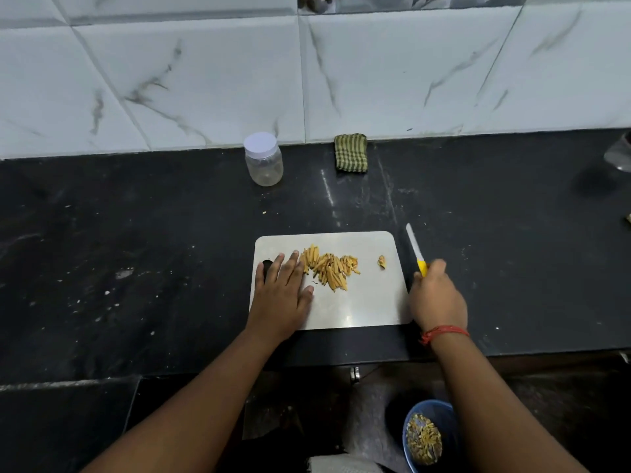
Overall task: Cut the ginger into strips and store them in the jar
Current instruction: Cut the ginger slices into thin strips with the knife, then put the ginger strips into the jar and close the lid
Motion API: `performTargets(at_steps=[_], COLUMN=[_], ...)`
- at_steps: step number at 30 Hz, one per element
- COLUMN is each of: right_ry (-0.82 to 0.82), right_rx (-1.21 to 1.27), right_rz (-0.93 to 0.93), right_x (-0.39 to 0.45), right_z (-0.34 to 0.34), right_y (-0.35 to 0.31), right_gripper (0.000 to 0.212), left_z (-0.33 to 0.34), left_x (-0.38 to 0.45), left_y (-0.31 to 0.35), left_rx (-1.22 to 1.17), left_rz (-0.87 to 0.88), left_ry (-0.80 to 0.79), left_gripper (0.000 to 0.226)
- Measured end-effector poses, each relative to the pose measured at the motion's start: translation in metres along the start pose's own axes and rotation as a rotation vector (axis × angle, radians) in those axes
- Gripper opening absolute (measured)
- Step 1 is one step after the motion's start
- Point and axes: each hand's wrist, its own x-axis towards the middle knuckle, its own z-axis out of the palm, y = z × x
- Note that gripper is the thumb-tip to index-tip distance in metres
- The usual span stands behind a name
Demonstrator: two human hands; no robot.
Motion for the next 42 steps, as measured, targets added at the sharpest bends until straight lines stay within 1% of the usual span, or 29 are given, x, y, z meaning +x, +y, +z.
performTargets(at_steps=[2, 6, 12, 17, 20, 23, 25, 28, 30, 33, 37, 42], right_ry=[0.037, 0.023, 0.069, 0.081, 0.116, 0.117, 0.090, 0.019, -0.043, -0.108, -0.162, -0.191], right_rx=[-0.029, -0.089, -0.233, -0.259, -0.283, -0.255, -0.217, -0.210, -0.235, -0.240, -0.234, -0.214], right_rz=[0.013, 0.025, 0.013, 0.017, -0.028, -0.127, -0.184, -0.253, -0.296, -0.364, -0.440, -0.464], right_x=[0.005, 0.007, 0.002, -0.005, -0.007, -0.004, -0.001, 0.008, 0.019, 0.039, 0.070, 0.101], right_z=[0.004, 0.013, 0.018, 0.016, 0.014, 0.018, 0.023, 0.031, 0.039, 0.050, 0.068, 0.087], right_y=[0.010, 0.019, 0.021, 0.014, 0.006, -0.007, -0.019, -0.041, -0.060, -0.092, -0.141, -0.199], right_gripper=[0.013, 0.018, 0.026, 0.030, 0.032, 0.043, 0.055, 0.068, 0.073, 0.077, 0.079, 0.081], left_z=[0.001, 0.001, -0.003, -0.007, -0.011, -0.015, -0.018, -0.024, -0.028, -0.033, -0.041, -0.047], left_x=[0.002, 0.005, 0.001, -0.008, -0.008, -0.005, -0.001, 0.009, 0.021, 0.043, 0.081, 0.126], left_y=[0.000, 0.004, 0.008, 0.010, 0.010, 0.009, 0.005, -0.003, -0.013, -0.030, -0.055, -0.080], left_rx=[0.005, 0.034, 0.044, 0.054, 0.058, 0.055, 0.067, 0.068, 0.072, 0.052, 0.034, -0.037], left_rz=[-0.020, -0.043, -0.088, -0.098, -0.103, -0.117, -0.116, -0.110, -0.116, -0.144, -0.172, -0.216], left_ry=[-0.014, -0.035, -0.055, -0.048, -0.042, -0.031, -0.025, -0.012, -0.003, -0.002, 0.001, 0.015], left_gripper=[0.071, 0.077, 0.078, 0.080, 0.080, 0.068, 0.069, 0.081, 0.078, 0.069, 0.070, 0.077])
